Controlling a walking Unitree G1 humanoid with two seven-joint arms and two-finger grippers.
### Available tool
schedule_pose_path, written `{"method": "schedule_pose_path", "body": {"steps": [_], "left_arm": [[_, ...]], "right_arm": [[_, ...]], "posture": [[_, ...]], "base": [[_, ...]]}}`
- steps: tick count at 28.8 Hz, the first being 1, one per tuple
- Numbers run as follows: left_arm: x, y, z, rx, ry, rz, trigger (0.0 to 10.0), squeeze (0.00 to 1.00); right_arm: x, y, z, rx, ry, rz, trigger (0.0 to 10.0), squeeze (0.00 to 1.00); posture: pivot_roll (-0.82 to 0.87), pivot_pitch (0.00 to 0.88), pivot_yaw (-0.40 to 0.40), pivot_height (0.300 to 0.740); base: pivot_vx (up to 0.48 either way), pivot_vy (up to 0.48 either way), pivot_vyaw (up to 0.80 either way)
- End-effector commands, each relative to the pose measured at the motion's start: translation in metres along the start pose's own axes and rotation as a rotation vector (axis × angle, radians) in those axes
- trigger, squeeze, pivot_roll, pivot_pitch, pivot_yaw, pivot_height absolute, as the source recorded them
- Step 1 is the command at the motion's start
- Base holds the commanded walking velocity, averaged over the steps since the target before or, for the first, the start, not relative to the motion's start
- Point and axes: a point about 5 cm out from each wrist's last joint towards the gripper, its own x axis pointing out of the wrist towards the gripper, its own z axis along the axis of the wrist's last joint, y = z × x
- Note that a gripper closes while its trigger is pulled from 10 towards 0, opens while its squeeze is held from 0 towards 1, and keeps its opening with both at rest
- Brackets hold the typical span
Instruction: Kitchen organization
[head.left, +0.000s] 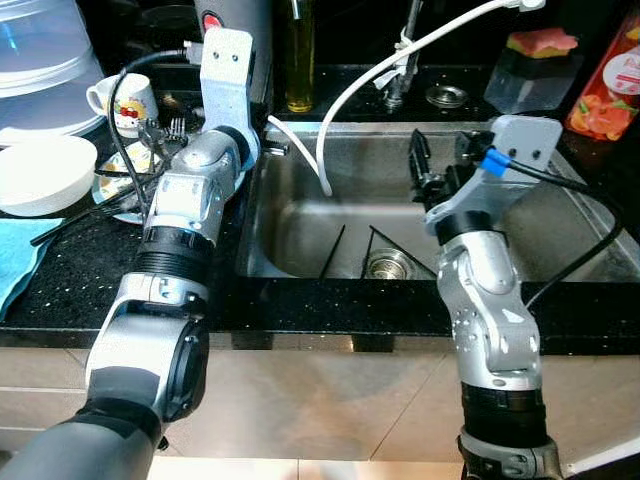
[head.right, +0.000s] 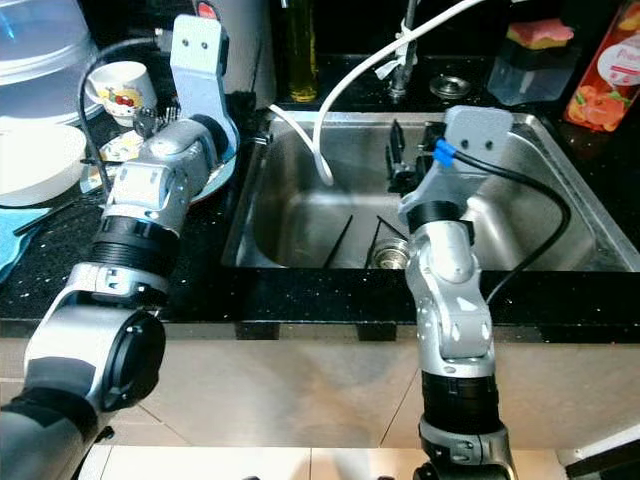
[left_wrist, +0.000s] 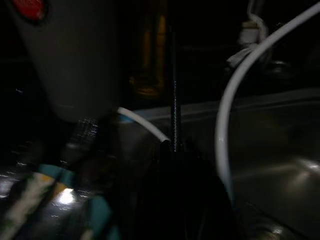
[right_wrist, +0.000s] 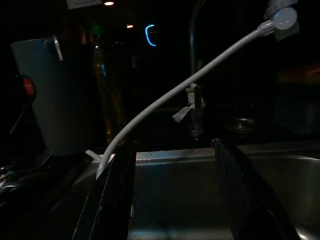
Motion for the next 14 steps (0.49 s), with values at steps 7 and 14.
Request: {"method": "schedule_pose_path", "body": {"steps": [7,14], "left_arm": [[0.002,-0.015,-0.021,-0.093,0.03,-0.123,10.0,0.0],[0.0,-0.018,-0.041,-0.157,0.087,-0.148,10.0,0.2]], "right_arm": [[0.001,0.004,0.001,0.012,-0.017,0.021,10.0,0.0],[0.0,0.005,0.001,0.011,-0.018,0.026,10.0,0.0]], "posture": [[0.04,0.042,0.043,0.74],[0.03,0.04,0.04,0.74]], "base": [[0.0,0.0,0.0],[0.0,0.0,0.0]]}}
